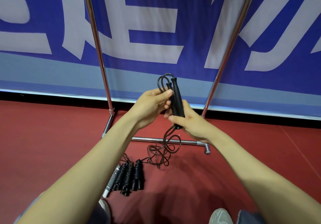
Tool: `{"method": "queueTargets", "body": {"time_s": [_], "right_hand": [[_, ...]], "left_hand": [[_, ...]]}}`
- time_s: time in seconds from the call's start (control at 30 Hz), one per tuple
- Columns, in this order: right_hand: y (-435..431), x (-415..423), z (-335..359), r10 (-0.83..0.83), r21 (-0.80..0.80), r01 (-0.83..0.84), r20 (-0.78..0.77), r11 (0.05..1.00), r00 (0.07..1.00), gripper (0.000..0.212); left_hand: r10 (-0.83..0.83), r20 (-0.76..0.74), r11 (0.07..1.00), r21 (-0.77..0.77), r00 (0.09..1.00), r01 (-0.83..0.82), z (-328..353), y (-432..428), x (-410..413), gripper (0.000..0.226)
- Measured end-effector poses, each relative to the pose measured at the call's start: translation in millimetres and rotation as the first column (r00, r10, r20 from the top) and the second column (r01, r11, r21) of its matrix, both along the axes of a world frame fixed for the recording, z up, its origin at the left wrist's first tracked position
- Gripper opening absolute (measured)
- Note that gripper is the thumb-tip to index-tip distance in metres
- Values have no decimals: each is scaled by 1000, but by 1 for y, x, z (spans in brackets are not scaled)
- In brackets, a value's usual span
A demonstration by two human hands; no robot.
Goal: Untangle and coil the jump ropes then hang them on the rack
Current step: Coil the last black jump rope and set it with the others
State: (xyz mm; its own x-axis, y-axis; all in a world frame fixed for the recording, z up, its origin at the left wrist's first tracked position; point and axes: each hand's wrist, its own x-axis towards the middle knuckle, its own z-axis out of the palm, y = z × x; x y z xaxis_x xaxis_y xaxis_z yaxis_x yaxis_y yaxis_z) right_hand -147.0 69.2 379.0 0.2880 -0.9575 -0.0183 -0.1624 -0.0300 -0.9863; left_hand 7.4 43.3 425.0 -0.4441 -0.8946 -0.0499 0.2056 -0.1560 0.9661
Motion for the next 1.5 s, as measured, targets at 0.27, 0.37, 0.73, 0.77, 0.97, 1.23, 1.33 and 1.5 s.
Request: {"method": "queueTargets", "body": {"time_s": [0.27,0.37,0.73,0.77,0.97,1.23,1.33,1.5], "right_hand": [[-3,3,2,76,48,-73,-56,996,996,53],[-3,5,1,23,6,-23,-43,1000,999,43],[6,16,2,-248,-226,185,-293,956,923,11],[7,18,1,-265,-245,190,-329,951,906,9],[10,32,-4,-382,-339,247,-425,908,821,29],[9,31,4,-307,-280,192,-461,941,832,21],[7,25,9,-256,-206,183,-425,961,869,11],[2,27,9,-284,-23,283,-70,959,956,16]], "left_hand": [[121,56,993,-22,991,-120,-3,3,-5,20],[133,33,991,-16,991,-132,-4,0,-6,8],[282,-30,959,-5,959,-282,0,-10,-1,15],[295,-20,955,-23,955,-296,-1,-9,-2,14],[365,18,929,-79,931,-362,-5,-1,-11,10],[397,46,916,-86,916,-393,-4,-6,-7,10],[373,49,926,-75,926,-369,-3,-8,-4,10],[321,71,937,-166,944,-306,-4,-8,-8,27]]}}
